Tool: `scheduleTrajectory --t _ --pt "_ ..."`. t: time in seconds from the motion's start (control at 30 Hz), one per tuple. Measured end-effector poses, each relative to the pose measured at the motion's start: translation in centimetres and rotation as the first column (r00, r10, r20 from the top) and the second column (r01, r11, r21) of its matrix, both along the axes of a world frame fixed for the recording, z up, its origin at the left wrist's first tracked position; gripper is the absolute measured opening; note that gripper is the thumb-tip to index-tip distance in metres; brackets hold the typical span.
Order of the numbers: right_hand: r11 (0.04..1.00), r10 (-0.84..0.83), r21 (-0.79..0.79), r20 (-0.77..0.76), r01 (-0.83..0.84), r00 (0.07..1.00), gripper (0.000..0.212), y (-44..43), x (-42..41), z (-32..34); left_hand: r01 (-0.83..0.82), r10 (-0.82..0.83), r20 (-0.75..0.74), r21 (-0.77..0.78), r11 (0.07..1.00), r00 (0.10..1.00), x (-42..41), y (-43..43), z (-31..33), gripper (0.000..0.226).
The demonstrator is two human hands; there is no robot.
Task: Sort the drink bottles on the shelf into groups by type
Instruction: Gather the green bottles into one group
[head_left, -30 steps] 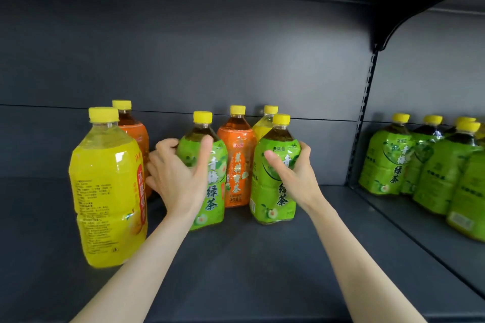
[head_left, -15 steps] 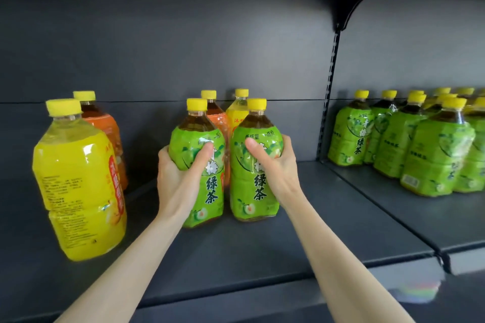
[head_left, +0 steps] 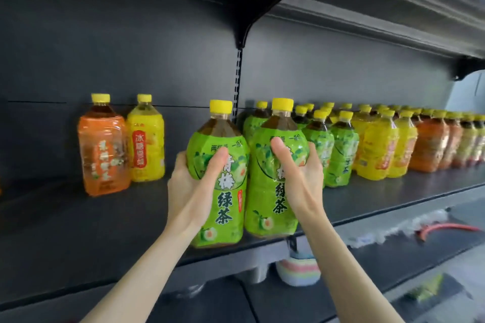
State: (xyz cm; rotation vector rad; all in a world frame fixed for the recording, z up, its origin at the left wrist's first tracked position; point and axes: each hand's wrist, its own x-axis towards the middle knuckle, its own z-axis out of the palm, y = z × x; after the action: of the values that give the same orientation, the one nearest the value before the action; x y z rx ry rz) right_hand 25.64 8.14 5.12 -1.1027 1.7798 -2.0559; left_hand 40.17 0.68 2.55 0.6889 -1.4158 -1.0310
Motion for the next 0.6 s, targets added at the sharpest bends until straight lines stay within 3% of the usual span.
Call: scheduleTrajectory --t 0.27,0.6 --pt "1.000 -0.005 -0.017 0.021 0.006 1.000 0.095 6.5 -10.1 -1.2 0.017 -0.017 0.000 0.084 0.996 1.000 -10.5 6.3 -0.6 0.053" --pt "0.996 0.091 -0.025 0.043 -0.090 0.995 0.083 2.5 -17.6 -2.2 -0.037 0.035 0.038 0.045 0.998 0.999 -18.4 1.7 -0.4 0.053"
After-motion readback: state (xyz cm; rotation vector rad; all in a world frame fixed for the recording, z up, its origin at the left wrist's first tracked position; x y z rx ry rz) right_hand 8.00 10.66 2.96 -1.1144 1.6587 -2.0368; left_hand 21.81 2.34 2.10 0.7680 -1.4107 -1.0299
